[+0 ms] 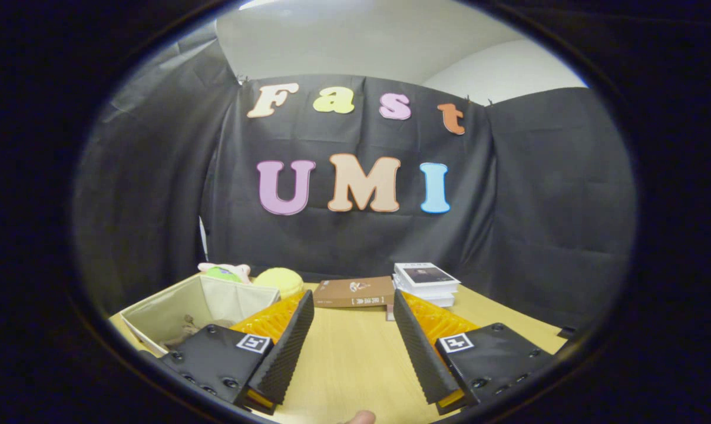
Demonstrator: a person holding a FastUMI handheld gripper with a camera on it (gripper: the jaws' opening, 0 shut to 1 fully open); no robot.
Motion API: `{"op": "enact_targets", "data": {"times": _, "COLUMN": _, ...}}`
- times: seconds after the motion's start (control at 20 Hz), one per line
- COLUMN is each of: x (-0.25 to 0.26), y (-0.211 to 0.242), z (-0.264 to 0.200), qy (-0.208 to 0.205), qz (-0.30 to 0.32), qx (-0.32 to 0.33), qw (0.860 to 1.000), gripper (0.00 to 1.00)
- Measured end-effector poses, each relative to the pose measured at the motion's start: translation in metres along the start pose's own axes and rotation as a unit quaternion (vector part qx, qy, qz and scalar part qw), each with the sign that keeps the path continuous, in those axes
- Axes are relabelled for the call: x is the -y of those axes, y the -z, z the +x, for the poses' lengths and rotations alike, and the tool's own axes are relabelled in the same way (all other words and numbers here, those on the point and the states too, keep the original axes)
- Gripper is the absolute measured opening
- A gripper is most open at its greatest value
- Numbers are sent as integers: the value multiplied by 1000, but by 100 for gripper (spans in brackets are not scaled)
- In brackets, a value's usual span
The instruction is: Open the storage box then place both shoes into the box .Put the left shoe in first, then the right shoe, with the right side of both shoes facing outward in a uniform manner.
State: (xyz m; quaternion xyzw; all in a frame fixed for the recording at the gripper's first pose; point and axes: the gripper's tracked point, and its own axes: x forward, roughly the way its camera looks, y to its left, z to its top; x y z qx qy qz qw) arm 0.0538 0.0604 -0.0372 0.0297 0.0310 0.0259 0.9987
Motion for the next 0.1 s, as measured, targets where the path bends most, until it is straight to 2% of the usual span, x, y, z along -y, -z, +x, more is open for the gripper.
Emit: {"op": "enact_targets", "data": {"times": 0.1, "x": 3, "y": 5, "z": -4, "qy": -7, "qz": -6, "qx": 13, "qw": 1000, "gripper": 88}}
